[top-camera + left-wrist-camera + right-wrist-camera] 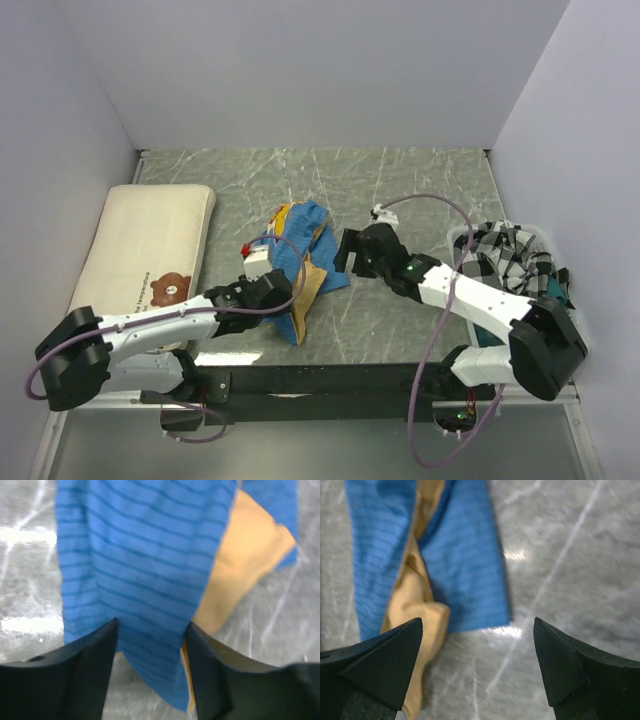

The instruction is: Put the pillow into the pillowcase

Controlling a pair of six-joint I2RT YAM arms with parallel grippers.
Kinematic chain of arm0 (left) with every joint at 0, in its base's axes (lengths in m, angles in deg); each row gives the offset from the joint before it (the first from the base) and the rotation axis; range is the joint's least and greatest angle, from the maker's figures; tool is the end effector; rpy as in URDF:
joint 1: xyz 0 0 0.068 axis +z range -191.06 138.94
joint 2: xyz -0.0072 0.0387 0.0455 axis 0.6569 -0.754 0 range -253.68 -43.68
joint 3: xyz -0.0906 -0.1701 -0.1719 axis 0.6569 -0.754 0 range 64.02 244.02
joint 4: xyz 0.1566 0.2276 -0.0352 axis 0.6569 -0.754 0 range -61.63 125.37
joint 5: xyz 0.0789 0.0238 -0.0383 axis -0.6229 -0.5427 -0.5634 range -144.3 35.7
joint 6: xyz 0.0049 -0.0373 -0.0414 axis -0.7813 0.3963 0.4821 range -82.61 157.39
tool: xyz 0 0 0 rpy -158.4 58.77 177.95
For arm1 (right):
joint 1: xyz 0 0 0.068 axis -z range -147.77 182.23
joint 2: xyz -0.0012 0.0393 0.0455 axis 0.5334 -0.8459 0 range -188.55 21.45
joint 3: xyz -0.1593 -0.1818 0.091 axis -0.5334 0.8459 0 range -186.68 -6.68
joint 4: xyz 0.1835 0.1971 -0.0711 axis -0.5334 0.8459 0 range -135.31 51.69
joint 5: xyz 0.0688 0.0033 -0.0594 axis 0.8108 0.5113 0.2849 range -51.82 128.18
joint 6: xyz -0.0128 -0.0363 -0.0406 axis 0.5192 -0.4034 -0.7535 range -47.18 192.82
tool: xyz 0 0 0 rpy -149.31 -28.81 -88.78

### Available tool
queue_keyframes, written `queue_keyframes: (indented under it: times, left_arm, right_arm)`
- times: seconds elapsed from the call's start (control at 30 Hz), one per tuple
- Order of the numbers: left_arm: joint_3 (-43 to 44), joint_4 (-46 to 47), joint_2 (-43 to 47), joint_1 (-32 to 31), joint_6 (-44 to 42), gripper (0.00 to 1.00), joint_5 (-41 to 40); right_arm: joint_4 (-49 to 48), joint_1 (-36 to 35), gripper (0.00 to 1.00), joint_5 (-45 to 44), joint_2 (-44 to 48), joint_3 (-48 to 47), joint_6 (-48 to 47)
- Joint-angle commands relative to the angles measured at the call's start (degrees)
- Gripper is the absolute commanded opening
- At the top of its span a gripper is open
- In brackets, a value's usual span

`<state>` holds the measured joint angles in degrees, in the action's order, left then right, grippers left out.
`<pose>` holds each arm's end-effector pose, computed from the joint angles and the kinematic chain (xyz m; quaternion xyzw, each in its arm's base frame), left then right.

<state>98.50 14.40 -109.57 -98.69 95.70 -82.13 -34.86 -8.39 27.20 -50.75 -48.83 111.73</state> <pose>0.1438 -0.1932 0.1692 -0.0830 0.9183 -0.1446 0.3590 0.2224 0.1811 0.1981 0.0265 0.9045 0.1998 0.3759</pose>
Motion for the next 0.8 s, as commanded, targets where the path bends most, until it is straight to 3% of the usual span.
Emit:
queue_keyframes:
  times: [0.0,0.07,0.1,0.3,0.37,0.57,0.77]
  left_arm:
    - [3.57,1.54,-3.44,0.06,3.14,0.51,-7.94]
    - [4.1,1.99,-4.94,0.93,2.95,0.41,-7.76]
    - [4.1,2.07,-5.91,1.2,3.13,0.3,-7.41]
    - [3.4,-0.81,-1.99,3.83,4.45,0.04,-7.41]
    - [3.75,-2.84,0.57,4.97,5.06,0.01,-8.55]
    - [5.42,-10.58,10.59,7.26,8.58,0.01,-12.15]
    - [9.89,-13.82,13.77,8.41,7.18,0.02,-13.12]
  right_arm:
    - [-5.71,0.1,0.97,-0.09,-5.92,-7.66,-0.33]
    - [-6.24,0.19,0.97,-0.09,-10.12,-10.13,-1.03]
    - [-6.24,0.37,0.97,0.0,-11.63,-12.84,-1.64]
    - [-7.2,2.47,0.9,2.98,-20.51,-19.71,-2.44]
    - [-7.55,3.18,0.86,4.3,-23.15,-20.86,-2.35]
    - [-7.65,4.15,0.52,8.07,-30.35,-27.44,-1.92]
    - [-8.44,4.23,0.51,9.05,-35.81,-32.71,-0.77]
